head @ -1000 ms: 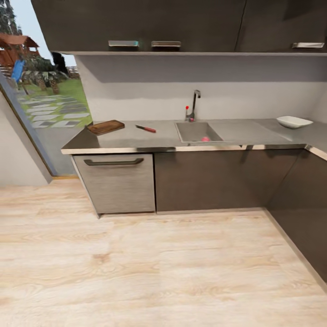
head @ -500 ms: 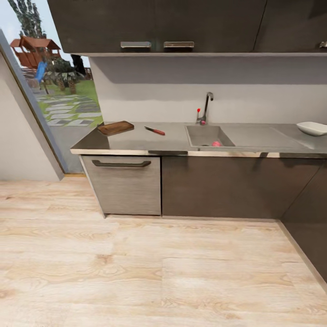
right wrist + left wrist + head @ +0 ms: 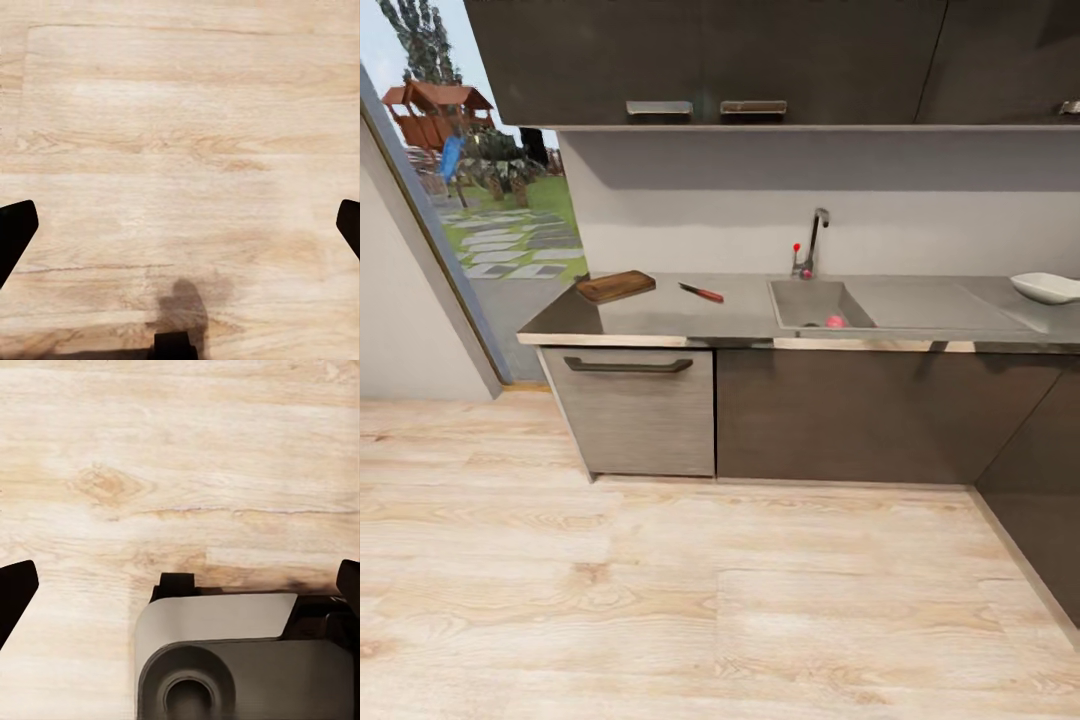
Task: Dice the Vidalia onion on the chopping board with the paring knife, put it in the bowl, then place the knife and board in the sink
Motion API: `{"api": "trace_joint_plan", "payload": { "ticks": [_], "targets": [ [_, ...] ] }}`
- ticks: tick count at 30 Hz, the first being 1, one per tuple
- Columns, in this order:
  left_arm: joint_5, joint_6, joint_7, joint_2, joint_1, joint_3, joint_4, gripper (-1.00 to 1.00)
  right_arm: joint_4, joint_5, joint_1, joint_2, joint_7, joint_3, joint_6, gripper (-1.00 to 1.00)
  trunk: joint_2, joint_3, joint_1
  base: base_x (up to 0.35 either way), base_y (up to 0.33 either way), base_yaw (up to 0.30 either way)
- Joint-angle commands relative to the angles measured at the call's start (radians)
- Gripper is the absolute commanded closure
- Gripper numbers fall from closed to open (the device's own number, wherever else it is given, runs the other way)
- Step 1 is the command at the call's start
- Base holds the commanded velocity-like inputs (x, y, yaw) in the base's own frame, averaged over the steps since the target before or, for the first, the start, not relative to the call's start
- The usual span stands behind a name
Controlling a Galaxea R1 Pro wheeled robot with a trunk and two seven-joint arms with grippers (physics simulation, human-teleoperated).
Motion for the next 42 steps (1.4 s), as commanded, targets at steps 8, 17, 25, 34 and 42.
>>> {"api": "trace_joint_plan", "payload": {
  "ticks": [8, 17, 25, 34, 42],
  "targets": [
    [0.001, -0.002, 0.000, 0.000, 0.000, 0.001, 0.000, -1.00, -0.001, 0.001, 0.000, 0.000, -0.004, 0.001, -0.001, -1.00, 0.056, 0.025, -0.031, 0.000, 0.000, 0.000],
    [0.001, -0.002, 0.001, 0.000, 0.000, 0.002, 0.001, -1.00, -0.002, 0.001, 0.000, 0.000, -0.004, 0.001, -0.001, -1.00, 0.119, 0.053, -0.065, 0.000, 0.000, 0.000],
    [0.001, -0.002, 0.001, 0.000, 0.000, 0.002, 0.001, -1.00, -0.001, 0.001, 0.001, 0.000, -0.004, 0.001, -0.001, -1.00, 0.175, 0.078, -0.096, 0.000, 0.000, 0.000],
    [0.001, -0.002, 0.000, 0.000, 0.000, 0.002, 0.001, -1.00, -0.002, 0.001, 0.000, 0.000, -0.003, 0.001, -0.001, -1.00, 0.238, 0.106, -0.130, 0.000, 0.000, 0.000],
    [0.001, -0.002, 0.001, 0.000, 0.000, 0.002, 0.002, -1.00, -0.001, 0.001, 0.001, 0.000, -0.003, 0.001, -0.001, -1.00, 0.294, 0.131, -0.161, 0.000, 0.000, 0.000]
  ]
}}
